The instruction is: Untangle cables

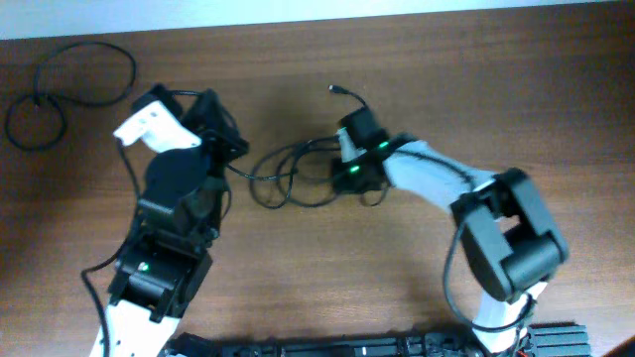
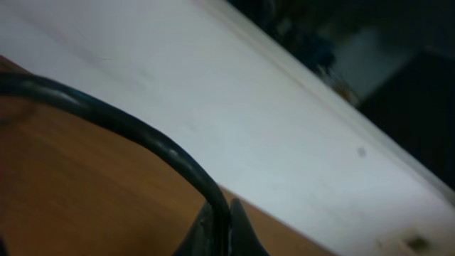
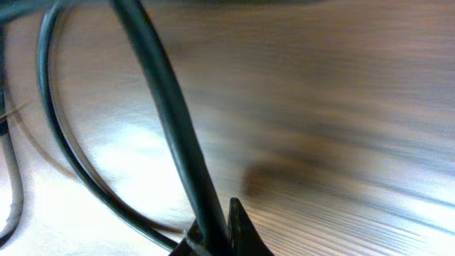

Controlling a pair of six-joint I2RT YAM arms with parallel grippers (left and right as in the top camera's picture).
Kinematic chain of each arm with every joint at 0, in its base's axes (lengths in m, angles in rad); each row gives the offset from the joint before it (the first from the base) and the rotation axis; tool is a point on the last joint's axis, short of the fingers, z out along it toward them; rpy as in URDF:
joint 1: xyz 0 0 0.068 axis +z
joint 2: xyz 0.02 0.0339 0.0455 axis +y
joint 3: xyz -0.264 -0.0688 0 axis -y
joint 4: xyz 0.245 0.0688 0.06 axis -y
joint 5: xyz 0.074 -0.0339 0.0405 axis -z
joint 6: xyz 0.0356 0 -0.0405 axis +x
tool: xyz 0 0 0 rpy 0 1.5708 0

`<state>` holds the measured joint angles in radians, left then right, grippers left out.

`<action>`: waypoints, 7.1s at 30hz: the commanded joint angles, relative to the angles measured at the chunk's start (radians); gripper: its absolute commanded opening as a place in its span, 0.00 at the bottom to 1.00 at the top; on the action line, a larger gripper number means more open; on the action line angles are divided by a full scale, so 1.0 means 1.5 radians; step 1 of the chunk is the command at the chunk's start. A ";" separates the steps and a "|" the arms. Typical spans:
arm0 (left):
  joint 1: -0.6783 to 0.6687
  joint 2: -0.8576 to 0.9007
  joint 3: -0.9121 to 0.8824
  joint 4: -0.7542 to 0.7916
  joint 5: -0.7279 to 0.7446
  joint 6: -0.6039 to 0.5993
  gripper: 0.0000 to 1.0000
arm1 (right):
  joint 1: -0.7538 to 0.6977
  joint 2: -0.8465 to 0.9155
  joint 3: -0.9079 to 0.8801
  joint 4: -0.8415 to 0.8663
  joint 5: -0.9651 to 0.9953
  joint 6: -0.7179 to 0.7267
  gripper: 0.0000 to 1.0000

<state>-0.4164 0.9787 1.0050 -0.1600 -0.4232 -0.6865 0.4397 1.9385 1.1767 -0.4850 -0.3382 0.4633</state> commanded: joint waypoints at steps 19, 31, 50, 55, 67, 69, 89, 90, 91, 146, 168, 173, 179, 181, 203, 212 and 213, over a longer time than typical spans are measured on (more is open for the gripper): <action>0.222 0.008 0.006 0.261 0.733 0.008 0.00 | -0.223 -0.045 0.000 -0.143 0.094 -0.012 0.14; 0.367 -0.147 0.006 -0.059 0.454 0.029 0.00 | -0.223 -0.045 0.000 -0.151 0.094 -0.012 0.64; 0.366 -0.075 0.009 -0.132 0.821 -0.112 0.00 | -0.223 -0.045 0.000 -0.153 0.094 -0.012 0.64; 0.366 -0.107 0.009 -0.500 0.576 -0.090 0.00 | -0.223 -0.045 0.000 -0.153 0.094 -0.012 0.64; 0.366 -0.119 0.104 -0.362 0.776 -0.264 0.00 | -0.223 -0.045 0.000 -0.151 0.094 -0.012 0.64; 0.366 -0.149 0.104 -0.437 0.678 -0.265 0.00 | -0.223 -0.045 0.000 -0.151 0.094 -0.012 0.64; 0.367 -0.008 0.125 -0.249 -0.262 0.034 0.00 | -0.223 -0.045 0.000 -0.141 0.094 -0.012 0.64; 0.367 0.024 0.125 -0.228 -0.293 0.029 0.00 | -0.223 -0.045 0.000 -0.141 0.094 -0.012 0.64; 0.377 0.057 0.125 -0.189 -0.305 0.029 0.00 | -0.223 -0.045 0.000 -0.141 0.093 -0.012 0.64; 0.237 0.208 -0.024 -0.436 0.426 -0.204 0.99 | -0.223 -0.045 0.000 -0.113 0.094 -0.007 0.99; 0.249 0.290 0.113 -0.125 -0.072 0.112 0.00 | -0.223 -0.045 0.000 -0.113 0.094 -0.007 0.99; 0.301 0.443 0.113 -0.083 -0.073 0.107 0.00 | -0.223 -0.045 0.000 -0.113 0.094 -0.007 0.99; 0.366 0.521 0.113 -0.058 -0.009 0.105 0.57 | -0.223 -0.045 0.000 -0.113 0.094 -0.007 0.99; 0.366 0.526 0.113 -0.058 -0.009 0.105 0.99 | -0.223 -0.045 0.000 -0.113 0.094 -0.007 0.99; 0.451 0.674 0.114 -0.095 0.043 -0.014 0.00 | -0.223 -0.045 0.000 -0.113 0.094 -0.007 0.99; 0.380 0.616 0.114 -0.237 0.089 -0.133 0.00 | -0.223 -0.045 0.000 -0.113 0.094 -0.007 0.99; 0.380 0.616 0.114 -0.241 0.088 -0.132 0.20 | -0.223 -0.045 0.000 -0.113 0.094 -0.007 0.99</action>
<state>0.1581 1.9324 1.1797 -0.5129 -0.3008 -0.8658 0.1013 1.8881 1.1790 -0.6533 -0.2070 0.4492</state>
